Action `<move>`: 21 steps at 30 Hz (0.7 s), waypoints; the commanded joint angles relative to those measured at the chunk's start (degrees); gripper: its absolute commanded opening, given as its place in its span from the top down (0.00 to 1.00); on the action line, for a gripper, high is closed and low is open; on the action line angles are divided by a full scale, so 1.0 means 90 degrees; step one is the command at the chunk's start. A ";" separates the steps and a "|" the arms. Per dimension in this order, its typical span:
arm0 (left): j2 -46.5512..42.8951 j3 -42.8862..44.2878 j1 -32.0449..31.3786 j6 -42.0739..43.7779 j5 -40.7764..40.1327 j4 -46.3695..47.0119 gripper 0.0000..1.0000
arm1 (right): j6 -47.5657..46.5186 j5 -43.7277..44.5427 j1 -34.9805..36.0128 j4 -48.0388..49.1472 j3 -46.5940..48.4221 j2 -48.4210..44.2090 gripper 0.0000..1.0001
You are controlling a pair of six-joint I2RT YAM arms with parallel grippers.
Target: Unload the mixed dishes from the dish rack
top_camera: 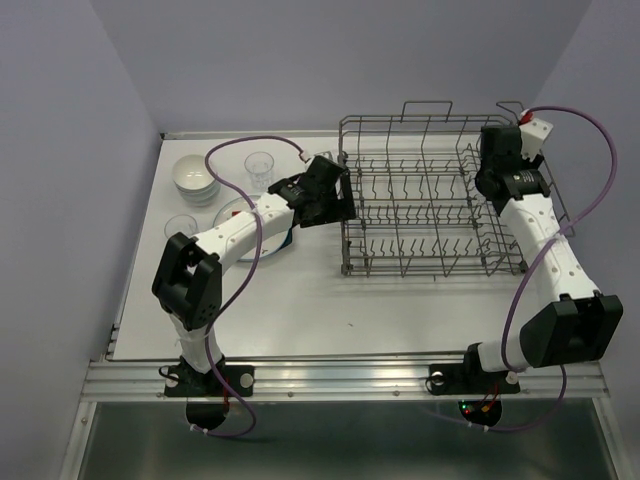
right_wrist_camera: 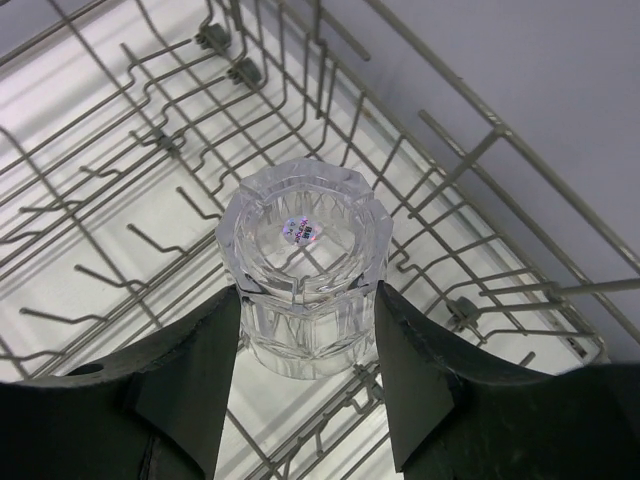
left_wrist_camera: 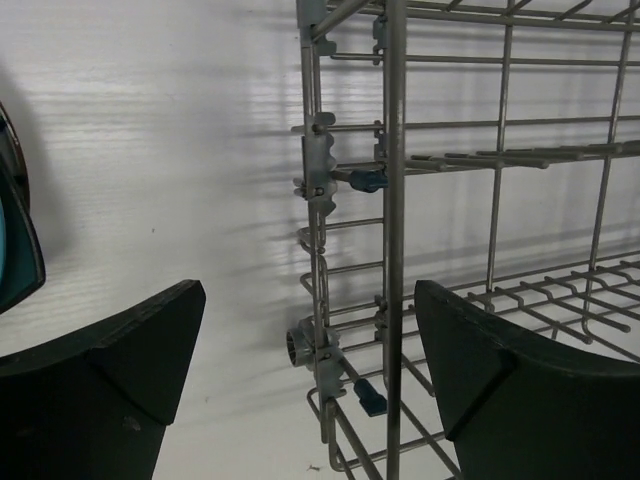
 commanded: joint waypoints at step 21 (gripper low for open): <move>-0.3940 -0.3047 -0.0042 0.5576 0.2190 0.4986 0.01 | -0.0096 -0.5242 0.0014 0.0658 0.1056 -0.0681 0.99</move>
